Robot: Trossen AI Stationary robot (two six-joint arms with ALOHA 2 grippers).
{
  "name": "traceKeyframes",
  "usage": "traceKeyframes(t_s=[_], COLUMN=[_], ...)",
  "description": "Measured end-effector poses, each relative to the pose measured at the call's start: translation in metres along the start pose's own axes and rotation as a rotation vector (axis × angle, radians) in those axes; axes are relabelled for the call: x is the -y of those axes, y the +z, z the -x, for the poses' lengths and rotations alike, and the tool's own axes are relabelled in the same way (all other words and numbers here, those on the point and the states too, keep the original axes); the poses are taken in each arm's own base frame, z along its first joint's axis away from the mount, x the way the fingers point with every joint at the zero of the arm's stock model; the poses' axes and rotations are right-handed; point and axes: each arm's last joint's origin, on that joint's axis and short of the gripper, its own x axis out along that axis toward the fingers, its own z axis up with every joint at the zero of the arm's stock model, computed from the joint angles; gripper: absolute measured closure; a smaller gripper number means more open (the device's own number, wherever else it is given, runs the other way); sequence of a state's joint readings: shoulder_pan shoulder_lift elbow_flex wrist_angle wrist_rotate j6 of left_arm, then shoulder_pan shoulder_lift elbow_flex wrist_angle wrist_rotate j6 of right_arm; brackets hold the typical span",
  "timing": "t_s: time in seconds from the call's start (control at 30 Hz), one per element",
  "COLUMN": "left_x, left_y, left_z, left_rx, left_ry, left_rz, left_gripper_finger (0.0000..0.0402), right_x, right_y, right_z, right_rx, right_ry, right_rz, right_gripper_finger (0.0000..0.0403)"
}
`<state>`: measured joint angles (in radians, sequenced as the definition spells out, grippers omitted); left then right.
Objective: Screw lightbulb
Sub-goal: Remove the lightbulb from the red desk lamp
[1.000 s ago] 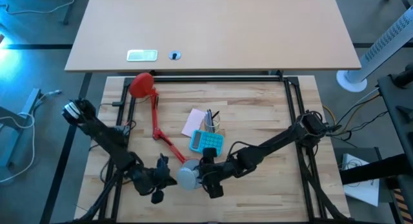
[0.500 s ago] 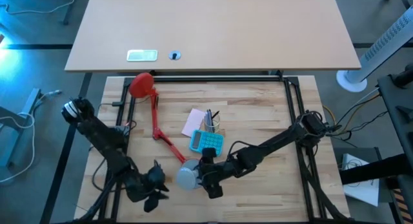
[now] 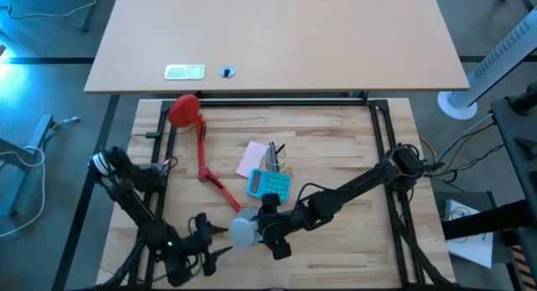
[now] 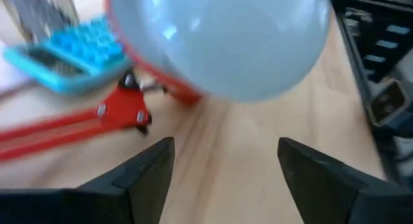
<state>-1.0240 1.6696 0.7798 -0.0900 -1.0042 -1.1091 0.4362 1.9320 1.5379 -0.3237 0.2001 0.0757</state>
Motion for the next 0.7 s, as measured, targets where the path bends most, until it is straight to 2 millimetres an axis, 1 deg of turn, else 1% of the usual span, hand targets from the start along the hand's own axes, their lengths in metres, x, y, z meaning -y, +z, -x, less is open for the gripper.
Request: traceKeyframes(t_s=[0.07,0.17,0.27,0.43,0.57,0.7], left_x=[0.007,0.014,0.018,0.015,0.014,0.014], left_y=[0.000,0.000,0.006,0.017,0.029,0.032], left_z=[-0.009,-0.021,-0.025,-0.019,-0.012,-0.011], left_rx=[0.023,0.012,-0.002,-0.033,-0.010,0.001], left_ry=[0.032,0.078,0.125,0.192,0.196,0.194], left_rz=[-0.060,-0.150,-0.199,-0.196,-0.155,-0.157], left_gripper_finger=[0.0135,0.0135,0.0135,0.0135,0.0135,0.0135], right_x=[0.000,0.000,0.002,0.004,0.005,0.005], right_y=[0.000,0.000,0.000,0.000,0.001,0.003], right_z=[0.000,0.000,0.000,-0.003,-0.006,-0.007], right_rx=[0.000,0.000,0.000,0.004,0.027,0.047], right_ry=[0.001,-0.001,-0.008,-0.015,-0.015,-0.012], right_rz=[0.001,0.001,0.005,0.018,0.055,0.064], right_gripper_finger=[0.0089,0.0089,0.0091,0.0098,0.0097,0.0100])
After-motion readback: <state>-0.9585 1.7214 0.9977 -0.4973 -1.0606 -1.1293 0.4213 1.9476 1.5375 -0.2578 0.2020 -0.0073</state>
